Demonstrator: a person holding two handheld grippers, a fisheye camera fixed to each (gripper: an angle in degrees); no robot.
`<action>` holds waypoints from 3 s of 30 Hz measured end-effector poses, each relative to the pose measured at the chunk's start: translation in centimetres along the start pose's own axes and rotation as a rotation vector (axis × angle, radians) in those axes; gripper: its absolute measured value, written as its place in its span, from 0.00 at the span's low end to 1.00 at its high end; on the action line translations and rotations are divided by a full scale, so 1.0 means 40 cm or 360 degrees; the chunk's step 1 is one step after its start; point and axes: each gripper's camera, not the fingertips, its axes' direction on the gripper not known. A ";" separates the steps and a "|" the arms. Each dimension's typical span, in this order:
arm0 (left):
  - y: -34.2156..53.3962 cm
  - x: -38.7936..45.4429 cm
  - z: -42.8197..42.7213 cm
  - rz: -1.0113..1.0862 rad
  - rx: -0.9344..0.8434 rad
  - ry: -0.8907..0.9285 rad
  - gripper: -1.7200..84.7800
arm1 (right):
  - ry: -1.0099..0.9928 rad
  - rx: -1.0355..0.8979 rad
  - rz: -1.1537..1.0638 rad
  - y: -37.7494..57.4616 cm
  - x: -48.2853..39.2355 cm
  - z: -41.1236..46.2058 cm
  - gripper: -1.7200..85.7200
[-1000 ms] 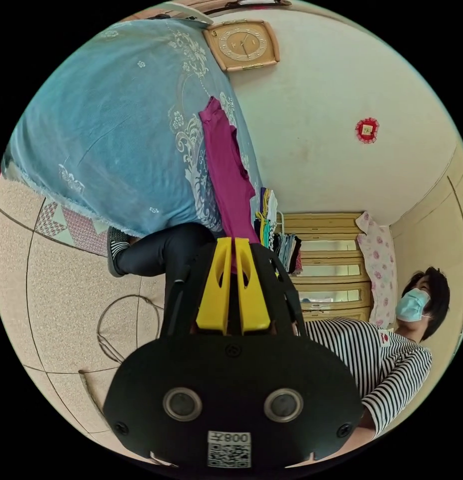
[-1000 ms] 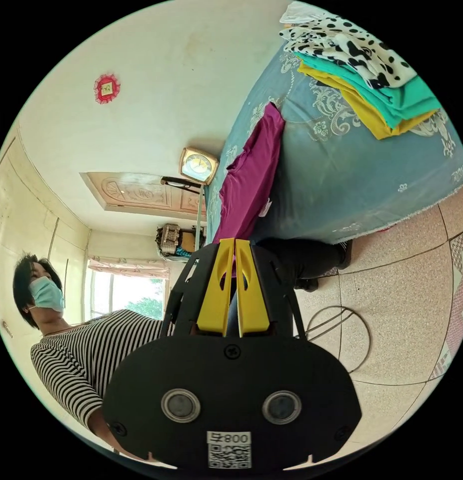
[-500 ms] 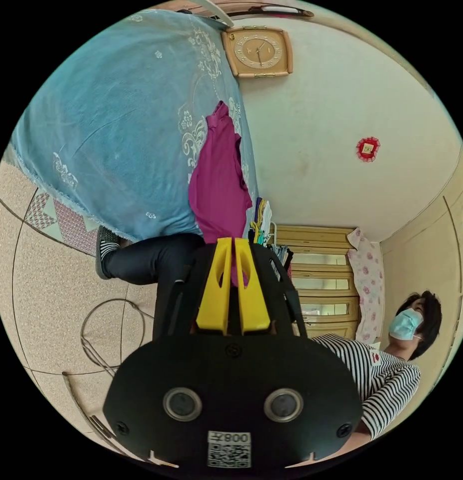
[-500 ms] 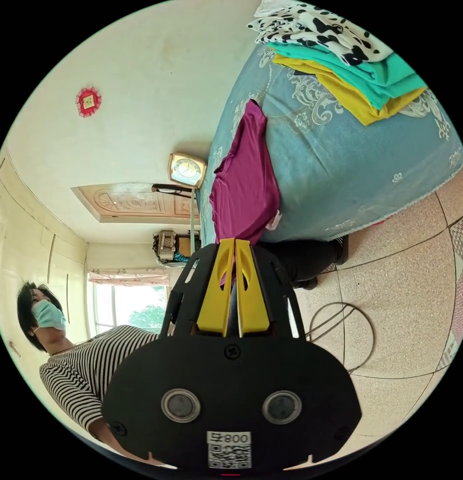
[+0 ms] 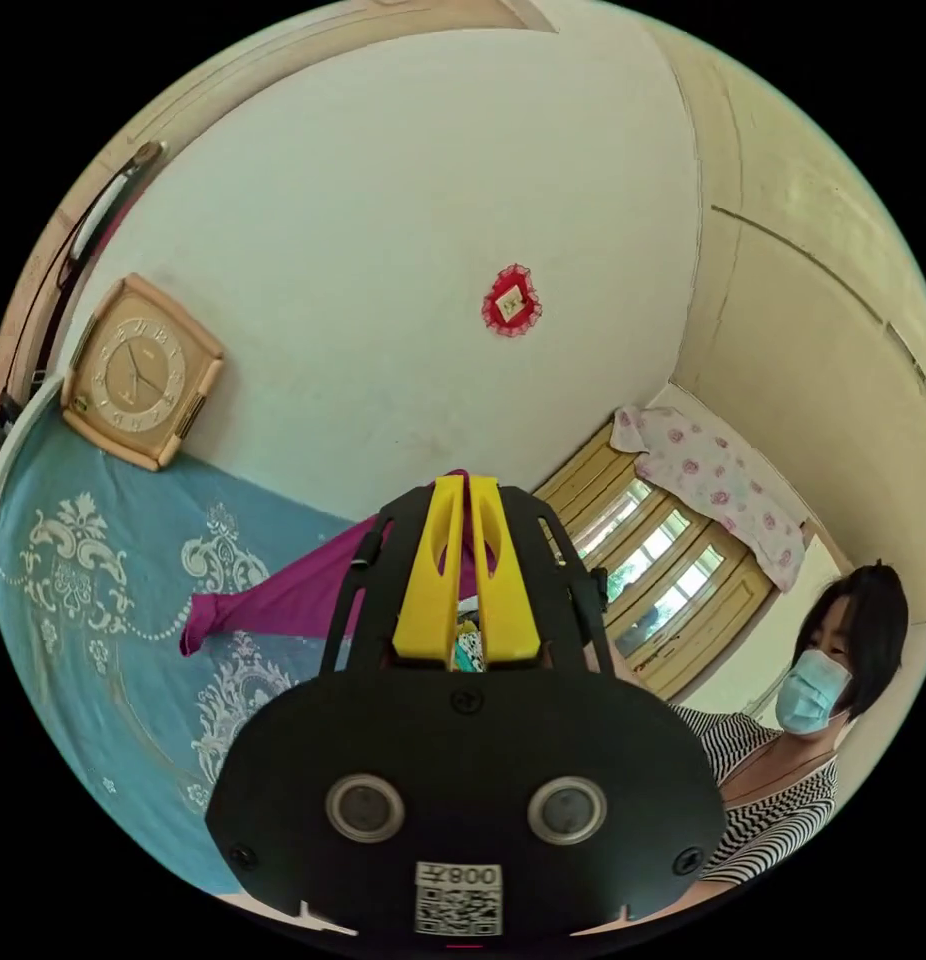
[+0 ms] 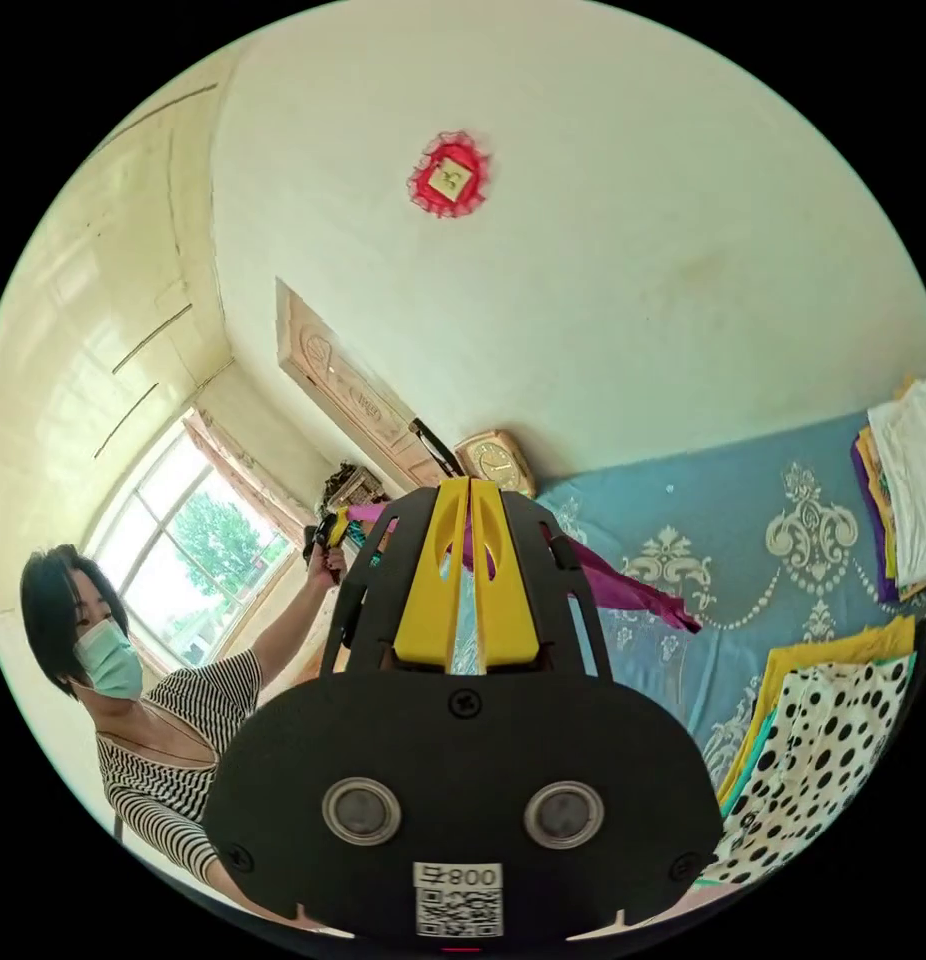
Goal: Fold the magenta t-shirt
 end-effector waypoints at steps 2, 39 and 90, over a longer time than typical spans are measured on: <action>-0.034 0.075 -0.013 0.0140 -0.0003 -0.0013 0.03 | -0.0006 0.0044 -0.0080 -0.025 -0.048 -0.032 0.02; 0.667 -0.247 0.099 -0.0964 -0.0494 -0.0376 0.03 | 0.0006 -0.0591 0.1019 0.852 0.304 0.089 0.02; 0.041 -0.300 2.674 0.0976 -0.2077 -0.0188 0.10 | 0.0904 -0.0292 0.0500 0.286 0.559 0.704 0.11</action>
